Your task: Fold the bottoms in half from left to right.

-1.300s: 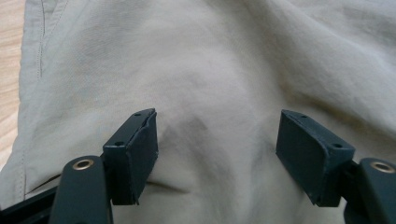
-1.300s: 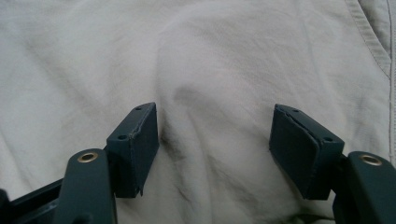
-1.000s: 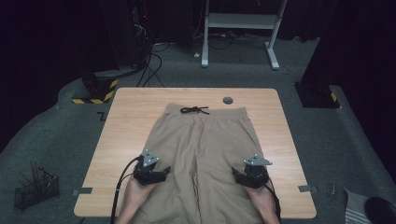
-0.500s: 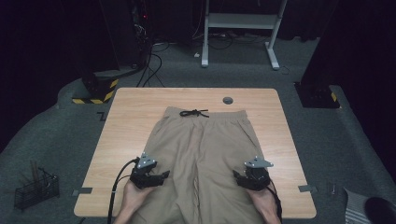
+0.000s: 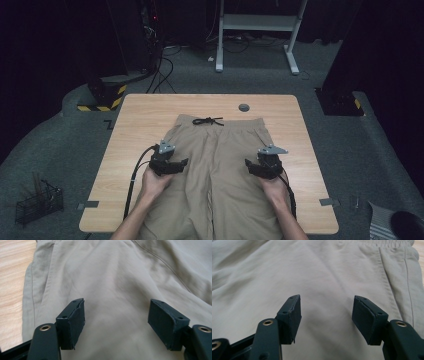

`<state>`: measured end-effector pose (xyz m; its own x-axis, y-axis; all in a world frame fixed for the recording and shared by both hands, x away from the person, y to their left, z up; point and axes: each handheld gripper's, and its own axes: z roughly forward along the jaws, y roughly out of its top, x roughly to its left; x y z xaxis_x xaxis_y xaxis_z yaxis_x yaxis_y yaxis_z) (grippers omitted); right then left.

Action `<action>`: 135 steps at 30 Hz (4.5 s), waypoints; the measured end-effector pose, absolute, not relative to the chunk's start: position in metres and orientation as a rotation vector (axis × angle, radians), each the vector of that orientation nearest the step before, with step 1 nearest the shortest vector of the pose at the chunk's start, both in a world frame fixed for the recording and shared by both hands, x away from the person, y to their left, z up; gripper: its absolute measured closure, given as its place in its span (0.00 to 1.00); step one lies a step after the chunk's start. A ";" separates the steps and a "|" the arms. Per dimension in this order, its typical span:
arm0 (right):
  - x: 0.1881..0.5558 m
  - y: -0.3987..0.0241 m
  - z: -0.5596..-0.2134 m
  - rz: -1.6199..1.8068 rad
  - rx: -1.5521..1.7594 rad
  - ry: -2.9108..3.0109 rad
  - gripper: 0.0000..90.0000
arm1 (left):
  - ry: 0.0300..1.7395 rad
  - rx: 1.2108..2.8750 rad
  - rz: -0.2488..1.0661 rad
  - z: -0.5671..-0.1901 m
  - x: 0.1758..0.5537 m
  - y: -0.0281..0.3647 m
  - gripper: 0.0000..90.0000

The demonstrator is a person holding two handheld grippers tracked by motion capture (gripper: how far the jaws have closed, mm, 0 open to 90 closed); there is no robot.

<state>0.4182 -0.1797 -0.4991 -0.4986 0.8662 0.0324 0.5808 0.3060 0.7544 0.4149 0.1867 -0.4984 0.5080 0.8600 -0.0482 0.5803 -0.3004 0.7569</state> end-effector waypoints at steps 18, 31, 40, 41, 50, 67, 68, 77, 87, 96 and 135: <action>0.441 -0.172 -0.517 0.955 1.321 2.218 0.43 | 1.195 2.048 0.509 -0.516 0.435 0.175 0.37; 0.437 -0.171 -0.522 0.944 1.288 2.213 0.43 | 1.183 2.066 0.534 -0.523 0.431 0.174 0.38; 0.426 -0.172 -0.523 0.950 1.280 2.210 0.43 | 1.165 2.036 0.548 -0.526 0.418 0.177 0.37; 0.426 -0.172 -0.523 0.950 1.280 2.210 0.43 | 1.165 2.036 0.548 -0.526 0.418 0.177 0.38; 0.406 -0.173 -0.523 0.954 1.269 2.220 0.43 | 1.149 2.041 0.532 -0.527 0.396 0.177 0.37; 0.355 -0.182 -0.523 0.969 1.225 2.260 0.43 | 1.115 2.051 0.508 -0.527 0.343 0.182 0.37; 0.354 -0.182 -0.523 0.967 1.222 2.262 0.43 | 1.113 2.052 0.510 -0.527 0.341 0.183 0.37; 0.357 -0.180 -0.520 0.967 1.208 2.289 0.44 | 1.122 2.048 0.429 -0.521 0.350 0.188 0.36; 0.399 -0.161 -0.497 1.052 1.181 2.251 0.45 | 1.158 2.022 0.500 -0.491 0.398 0.198 0.31; 0.431 -0.149 -0.501 1.052 1.220 2.222 0.42 | 1.252 1.987 0.504 -0.492 0.439 0.207 0.32; 0.446 -0.146 -0.523 0.961 1.213 2.264 0.36 | 1.262 2.047 0.524 -0.518 0.470 0.211 0.83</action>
